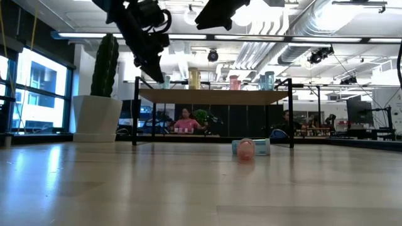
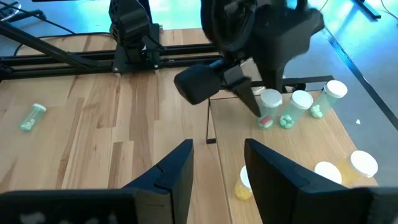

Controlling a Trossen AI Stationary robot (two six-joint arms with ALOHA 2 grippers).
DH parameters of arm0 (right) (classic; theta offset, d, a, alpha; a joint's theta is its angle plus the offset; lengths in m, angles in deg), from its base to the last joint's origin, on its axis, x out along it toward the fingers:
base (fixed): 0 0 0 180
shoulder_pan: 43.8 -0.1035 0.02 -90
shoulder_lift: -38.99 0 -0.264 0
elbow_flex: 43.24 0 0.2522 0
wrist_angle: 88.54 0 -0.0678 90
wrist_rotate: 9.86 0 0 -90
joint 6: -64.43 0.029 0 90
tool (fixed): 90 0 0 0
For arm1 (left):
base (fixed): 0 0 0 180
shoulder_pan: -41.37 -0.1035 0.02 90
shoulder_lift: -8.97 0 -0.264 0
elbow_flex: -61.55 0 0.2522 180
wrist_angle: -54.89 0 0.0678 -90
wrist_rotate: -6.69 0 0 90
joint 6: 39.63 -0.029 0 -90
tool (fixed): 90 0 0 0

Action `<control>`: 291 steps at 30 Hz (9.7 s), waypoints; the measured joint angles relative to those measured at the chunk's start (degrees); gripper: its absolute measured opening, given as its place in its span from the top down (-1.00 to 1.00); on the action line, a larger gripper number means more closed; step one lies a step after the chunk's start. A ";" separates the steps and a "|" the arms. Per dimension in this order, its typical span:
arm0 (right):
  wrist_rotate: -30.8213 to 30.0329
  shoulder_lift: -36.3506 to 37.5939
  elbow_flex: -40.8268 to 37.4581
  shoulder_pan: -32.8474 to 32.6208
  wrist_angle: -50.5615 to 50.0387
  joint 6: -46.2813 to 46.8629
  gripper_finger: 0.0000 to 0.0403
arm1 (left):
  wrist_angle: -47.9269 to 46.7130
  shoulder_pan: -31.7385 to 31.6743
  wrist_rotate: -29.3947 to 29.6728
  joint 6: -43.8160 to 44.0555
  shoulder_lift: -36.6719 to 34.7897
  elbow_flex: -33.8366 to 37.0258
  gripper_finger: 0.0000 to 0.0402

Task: Pick and place medicine bottles onto shelf by color
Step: Put the light blue pill bottle on the shelf aligned with the other light blue pill bottle, then put the orange pill bottle on the shelf

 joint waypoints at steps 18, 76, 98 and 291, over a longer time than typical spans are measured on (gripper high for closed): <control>-0.05 -0.02 0.00 0.00 -0.42 0.00 0.33 | 1.05 -0.15 1.05 0.00 -0.17 -0.06 0.14; -5.02 1.95 -23.64 -29.60 -28.07 51.63 0.33 | 23.41 28.67 1.64 25.07 -27.73 29.85 0.06; -13.93 1.95 -24.46 -54.20 -24.80 102.47 0.33 | 23.21 33.41 2.06 26.13 -27.72 29.85 0.06; -61.73 3.73 -60.74 -13.43 87.49 10.52 0.54 | 26.69 37.51 9.84 14.13 -27.70 29.81 0.06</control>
